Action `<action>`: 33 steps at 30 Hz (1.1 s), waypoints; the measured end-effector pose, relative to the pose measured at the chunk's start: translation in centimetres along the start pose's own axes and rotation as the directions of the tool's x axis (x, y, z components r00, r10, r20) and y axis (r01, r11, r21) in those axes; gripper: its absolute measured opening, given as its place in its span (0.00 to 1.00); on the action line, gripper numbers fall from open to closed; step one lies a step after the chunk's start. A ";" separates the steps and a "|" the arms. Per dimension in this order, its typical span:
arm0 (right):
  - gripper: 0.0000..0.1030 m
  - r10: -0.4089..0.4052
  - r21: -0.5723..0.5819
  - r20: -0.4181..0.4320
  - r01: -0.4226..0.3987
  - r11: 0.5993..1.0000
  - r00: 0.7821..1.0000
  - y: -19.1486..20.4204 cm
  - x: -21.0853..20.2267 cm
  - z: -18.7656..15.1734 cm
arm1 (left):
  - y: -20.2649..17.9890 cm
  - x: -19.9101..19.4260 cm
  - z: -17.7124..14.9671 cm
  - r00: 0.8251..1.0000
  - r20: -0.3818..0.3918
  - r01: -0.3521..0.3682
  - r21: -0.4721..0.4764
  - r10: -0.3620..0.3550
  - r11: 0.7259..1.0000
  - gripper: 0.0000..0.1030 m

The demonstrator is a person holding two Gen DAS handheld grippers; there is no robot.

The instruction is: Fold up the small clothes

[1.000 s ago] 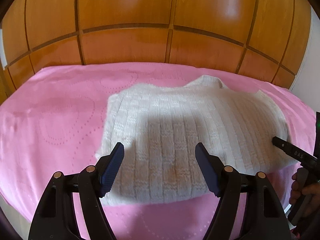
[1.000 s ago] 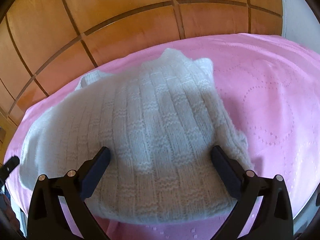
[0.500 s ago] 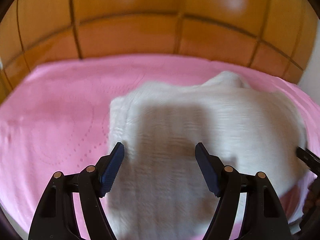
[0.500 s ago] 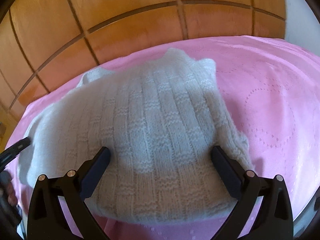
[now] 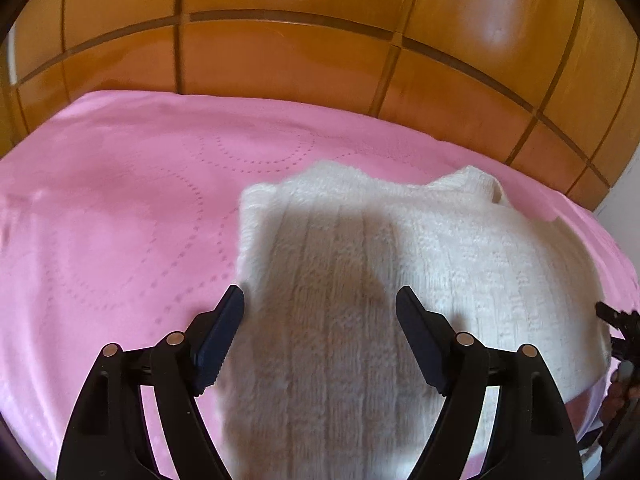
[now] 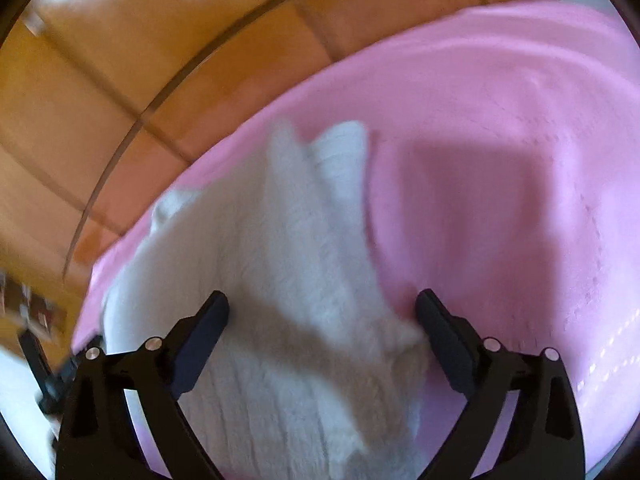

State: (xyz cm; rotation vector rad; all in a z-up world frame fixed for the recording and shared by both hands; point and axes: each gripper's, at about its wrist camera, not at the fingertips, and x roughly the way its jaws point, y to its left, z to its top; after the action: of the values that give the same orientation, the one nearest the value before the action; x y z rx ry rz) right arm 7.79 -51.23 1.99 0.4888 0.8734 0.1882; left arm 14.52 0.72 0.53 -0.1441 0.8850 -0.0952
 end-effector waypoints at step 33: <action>0.21 0.305 -0.347 -0.253 -0.381 0.857 0.918 25.6 2.4 -3.7 | 4.5 -2.9 -1.7 0.856 0.010 0.498 -0.279 -0.516 0.821 0.78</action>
State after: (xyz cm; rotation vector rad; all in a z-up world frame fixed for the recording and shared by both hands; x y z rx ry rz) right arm 7.49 -26.74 10.72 0.2484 0.9001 0.7386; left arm 11.51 5.45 0.92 -0.6428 0.9054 -0.4828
